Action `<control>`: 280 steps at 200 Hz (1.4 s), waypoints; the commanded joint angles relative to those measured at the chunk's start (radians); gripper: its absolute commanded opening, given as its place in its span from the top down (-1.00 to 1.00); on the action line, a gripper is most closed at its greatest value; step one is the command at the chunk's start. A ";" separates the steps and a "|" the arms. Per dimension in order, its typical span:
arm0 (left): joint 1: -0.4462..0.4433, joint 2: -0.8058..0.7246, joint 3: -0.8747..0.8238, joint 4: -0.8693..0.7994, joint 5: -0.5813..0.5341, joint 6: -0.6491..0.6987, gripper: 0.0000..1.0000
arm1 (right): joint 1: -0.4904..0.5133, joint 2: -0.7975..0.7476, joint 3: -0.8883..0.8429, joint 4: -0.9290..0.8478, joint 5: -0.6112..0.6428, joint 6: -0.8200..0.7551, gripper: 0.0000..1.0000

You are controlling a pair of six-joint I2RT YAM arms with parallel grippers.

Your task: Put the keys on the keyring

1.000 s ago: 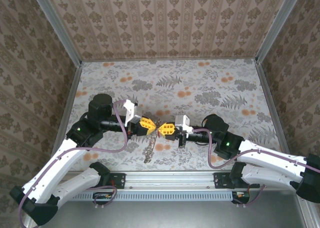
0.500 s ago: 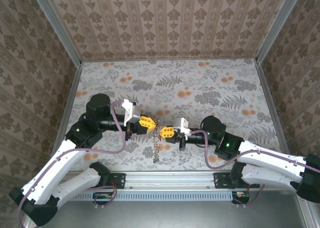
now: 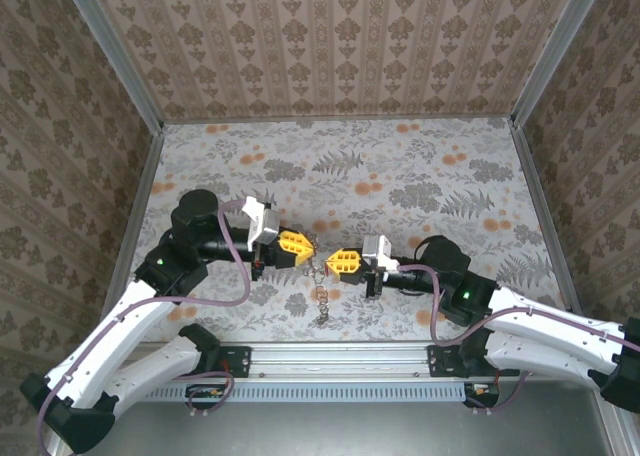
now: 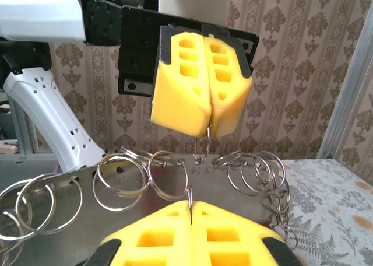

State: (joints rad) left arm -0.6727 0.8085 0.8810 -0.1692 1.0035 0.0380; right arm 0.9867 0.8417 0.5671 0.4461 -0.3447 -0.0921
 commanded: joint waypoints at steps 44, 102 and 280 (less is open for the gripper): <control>0.001 -0.042 -0.076 0.324 0.058 -0.219 1.00 | 0.006 -0.001 -0.009 0.152 -0.013 0.059 1.00; 0.002 -0.042 -0.082 0.342 0.059 -0.227 1.00 | 0.007 0.017 -0.007 0.168 -0.016 0.093 1.00; 0.002 -0.039 -0.090 0.368 0.060 -0.229 1.00 | 0.008 0.075 0.004 0.274 -0.008 0.153 1.00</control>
State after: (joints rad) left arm -0.6727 0.7792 0.7918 0.1440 1.0435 -0.1661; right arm 0.9874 0.9131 0.5648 0.6571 -0.3481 0.0414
